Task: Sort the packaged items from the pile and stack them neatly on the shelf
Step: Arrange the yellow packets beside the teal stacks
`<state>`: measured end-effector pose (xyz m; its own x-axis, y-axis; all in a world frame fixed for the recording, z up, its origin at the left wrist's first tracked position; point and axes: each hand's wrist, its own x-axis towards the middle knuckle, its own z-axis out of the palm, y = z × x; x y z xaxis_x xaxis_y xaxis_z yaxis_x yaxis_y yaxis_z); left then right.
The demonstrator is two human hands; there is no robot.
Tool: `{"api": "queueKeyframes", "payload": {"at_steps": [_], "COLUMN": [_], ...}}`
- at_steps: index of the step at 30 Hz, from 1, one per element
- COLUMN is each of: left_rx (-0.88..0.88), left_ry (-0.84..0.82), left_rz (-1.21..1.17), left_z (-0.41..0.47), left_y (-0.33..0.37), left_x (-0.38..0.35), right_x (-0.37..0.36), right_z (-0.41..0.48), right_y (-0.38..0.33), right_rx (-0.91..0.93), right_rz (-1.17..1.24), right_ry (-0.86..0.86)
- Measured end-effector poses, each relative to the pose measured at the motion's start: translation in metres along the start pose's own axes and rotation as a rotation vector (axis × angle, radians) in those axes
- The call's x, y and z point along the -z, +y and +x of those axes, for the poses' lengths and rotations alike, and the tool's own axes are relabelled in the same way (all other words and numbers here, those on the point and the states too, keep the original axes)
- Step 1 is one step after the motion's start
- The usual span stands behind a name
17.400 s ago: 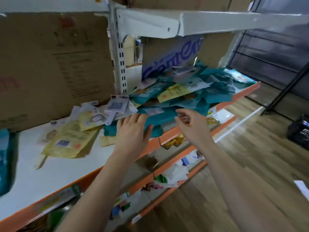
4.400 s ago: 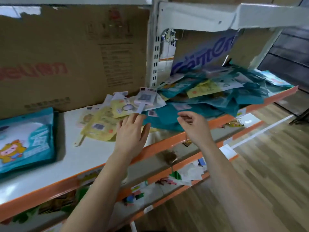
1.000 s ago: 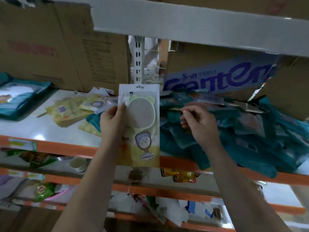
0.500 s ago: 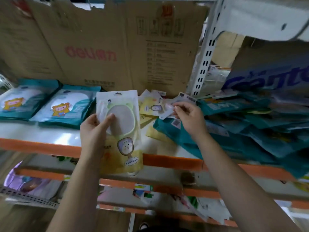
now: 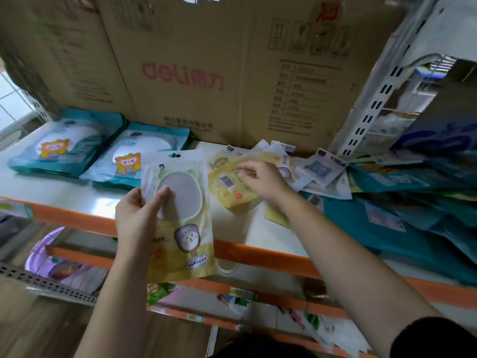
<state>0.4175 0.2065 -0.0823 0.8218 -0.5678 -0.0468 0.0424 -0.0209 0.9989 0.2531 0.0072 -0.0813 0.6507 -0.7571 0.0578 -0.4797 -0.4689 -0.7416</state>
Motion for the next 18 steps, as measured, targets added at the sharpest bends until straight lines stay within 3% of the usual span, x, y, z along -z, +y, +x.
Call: {"api": "queueKeyframes", "payload": {"at_steps": [3, 9, 18], "left_rx": [0.002, 0.025, 0.015], "left_ry": [-0.003, -0.009, 0.037], "left_rz": [-0.013, -0.035, -0.004], "left_z": [0.005, 0.015, 0.025], "left_y": [-0.001, -0.004, 0.0], "left_x": [0.002, 0.002, 0.008], "right_x": [-0.011, -0.016, -0.02], "right_z": [0.006, 0.006, 0.051], "right_y": [0.004, 0.022, 0.006], "right_rx": [0.005, 0.03, 0.017], "right_rz": [-0.104, -0.154, -0.153], "right_ry": [-0.066, 0.074, 0.079]}}
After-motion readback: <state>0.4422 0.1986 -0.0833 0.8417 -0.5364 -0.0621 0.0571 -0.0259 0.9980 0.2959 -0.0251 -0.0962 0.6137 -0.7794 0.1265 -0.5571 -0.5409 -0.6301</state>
